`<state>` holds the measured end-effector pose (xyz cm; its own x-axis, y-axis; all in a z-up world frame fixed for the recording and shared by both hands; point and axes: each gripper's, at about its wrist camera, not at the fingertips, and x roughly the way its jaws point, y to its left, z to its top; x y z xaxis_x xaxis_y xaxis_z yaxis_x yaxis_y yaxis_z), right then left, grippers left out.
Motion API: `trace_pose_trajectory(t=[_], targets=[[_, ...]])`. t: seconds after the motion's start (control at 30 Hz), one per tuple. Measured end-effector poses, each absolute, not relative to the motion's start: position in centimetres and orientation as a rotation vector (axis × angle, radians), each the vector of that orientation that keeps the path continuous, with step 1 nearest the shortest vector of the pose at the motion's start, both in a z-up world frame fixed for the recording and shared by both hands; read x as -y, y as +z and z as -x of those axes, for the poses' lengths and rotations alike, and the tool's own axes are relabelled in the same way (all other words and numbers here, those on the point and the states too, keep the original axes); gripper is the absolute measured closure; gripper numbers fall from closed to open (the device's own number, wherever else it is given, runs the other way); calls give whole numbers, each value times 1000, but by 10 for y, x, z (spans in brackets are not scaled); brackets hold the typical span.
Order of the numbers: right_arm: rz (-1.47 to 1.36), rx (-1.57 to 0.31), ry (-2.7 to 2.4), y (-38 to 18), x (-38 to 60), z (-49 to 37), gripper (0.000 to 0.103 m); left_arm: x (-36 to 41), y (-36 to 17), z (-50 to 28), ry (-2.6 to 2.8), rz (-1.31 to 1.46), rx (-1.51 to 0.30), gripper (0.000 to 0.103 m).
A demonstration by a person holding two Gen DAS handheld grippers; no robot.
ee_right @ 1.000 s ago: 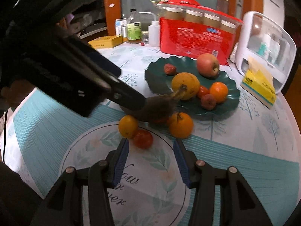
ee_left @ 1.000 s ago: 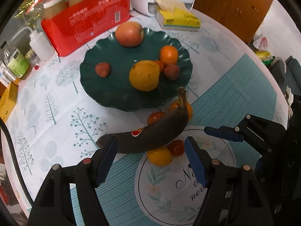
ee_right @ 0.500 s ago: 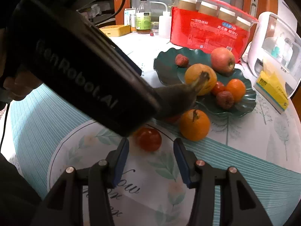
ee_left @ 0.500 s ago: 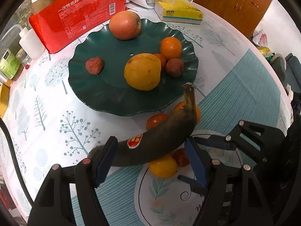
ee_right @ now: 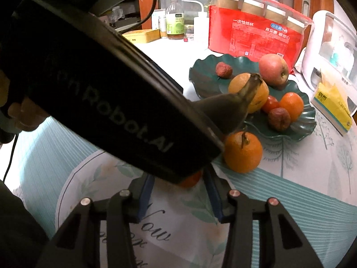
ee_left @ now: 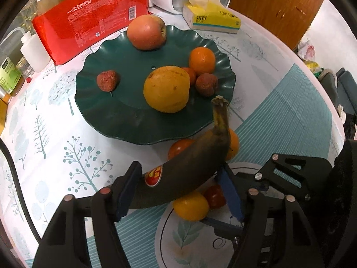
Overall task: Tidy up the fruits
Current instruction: 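Grasp the dark banana with the left gripper while the right gripper grasps the large red tomato, then carry the banana and tomato onto the green plate and open both grippers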
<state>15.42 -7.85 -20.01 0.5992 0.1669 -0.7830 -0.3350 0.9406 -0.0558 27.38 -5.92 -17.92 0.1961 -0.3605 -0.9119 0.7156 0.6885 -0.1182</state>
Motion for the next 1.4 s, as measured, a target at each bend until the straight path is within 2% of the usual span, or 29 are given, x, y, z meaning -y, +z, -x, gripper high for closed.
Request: trace_pose_trajectory(t=[0.1,0.17,0.33,0.83,1.4], targets=[[192,-880,288,-199,82,-155,69,58,-178,-272,-777,-364,-1121,41],[185,-880,281,-199,84,-155,73,57,-174,-269,-785,-361,-1091,49],[168,-876,268,-198,88,-155,76,55,-166,-267,-789,-344,-1047,61],[104,-855,234,-187,101,-153,76,39,-154,-272,-764,-231,-1017,68],[40,-772,206,-147,116,-146,76,11,-125,-284,-685,-26,-891,75]])
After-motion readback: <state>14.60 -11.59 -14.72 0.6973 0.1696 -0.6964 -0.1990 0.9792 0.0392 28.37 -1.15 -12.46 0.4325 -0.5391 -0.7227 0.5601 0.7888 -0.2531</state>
